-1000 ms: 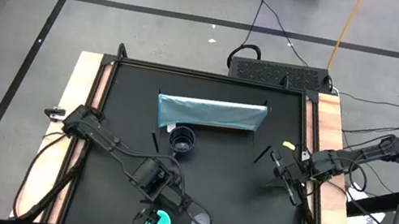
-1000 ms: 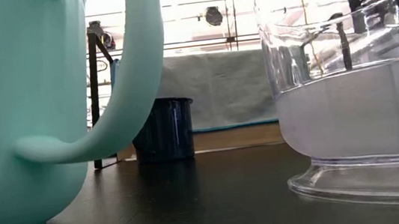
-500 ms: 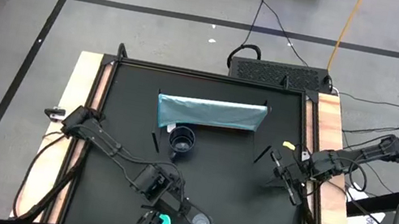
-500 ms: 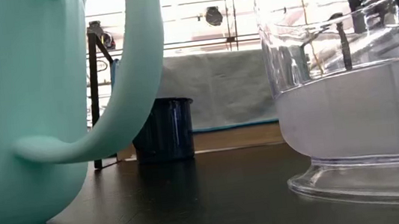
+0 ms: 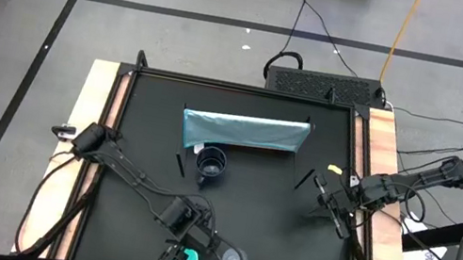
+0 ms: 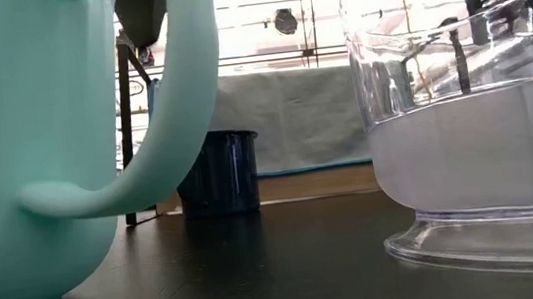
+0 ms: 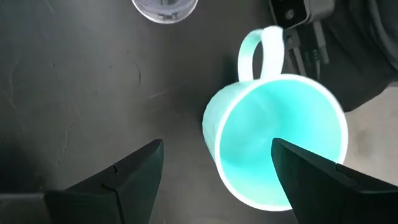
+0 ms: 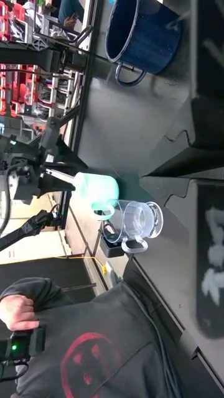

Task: Stack small to large cups/mugs on shelf
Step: Move the light blue mug to the center of the table

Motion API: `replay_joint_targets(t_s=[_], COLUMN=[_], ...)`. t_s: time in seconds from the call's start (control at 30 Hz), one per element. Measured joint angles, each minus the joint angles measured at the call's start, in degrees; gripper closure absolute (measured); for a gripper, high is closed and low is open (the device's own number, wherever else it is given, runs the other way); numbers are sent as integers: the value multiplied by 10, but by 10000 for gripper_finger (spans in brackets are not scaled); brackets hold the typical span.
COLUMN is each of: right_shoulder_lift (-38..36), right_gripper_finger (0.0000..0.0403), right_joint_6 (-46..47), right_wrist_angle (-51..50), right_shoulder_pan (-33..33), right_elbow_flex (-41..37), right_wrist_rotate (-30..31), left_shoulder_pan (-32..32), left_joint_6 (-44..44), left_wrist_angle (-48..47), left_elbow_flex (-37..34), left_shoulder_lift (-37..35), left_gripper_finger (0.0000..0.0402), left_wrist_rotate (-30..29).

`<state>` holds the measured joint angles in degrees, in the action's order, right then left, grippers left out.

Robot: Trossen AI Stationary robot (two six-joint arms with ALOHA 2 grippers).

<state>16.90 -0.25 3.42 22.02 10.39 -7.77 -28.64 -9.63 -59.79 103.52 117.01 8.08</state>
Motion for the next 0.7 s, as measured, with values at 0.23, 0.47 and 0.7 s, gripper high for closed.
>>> replay_joint_targets(t_s=[0.23,0.47,0.7], right_shoulder_lift=[0,0,0], right_gripper_finger=[403,403,403], right_joint_6=[0,-2,-2], right_wrist_angle=[0,0,0], right_shoulder_pan=[0,0,0], right_elbow_flex=[0,0,0], right_wrist_rotate=[0,0,0], left_shoulder_pan=[0,0,-8], left_joint_6=[1,2,1], left_wrist_angle=[1,3,41], left_elbow_flex=[-1,-1,-1], left_shoulder_lift=[0,0,0], left_gripper_finger=[101,101,101], left_wrist_rotate=[5,5,6])
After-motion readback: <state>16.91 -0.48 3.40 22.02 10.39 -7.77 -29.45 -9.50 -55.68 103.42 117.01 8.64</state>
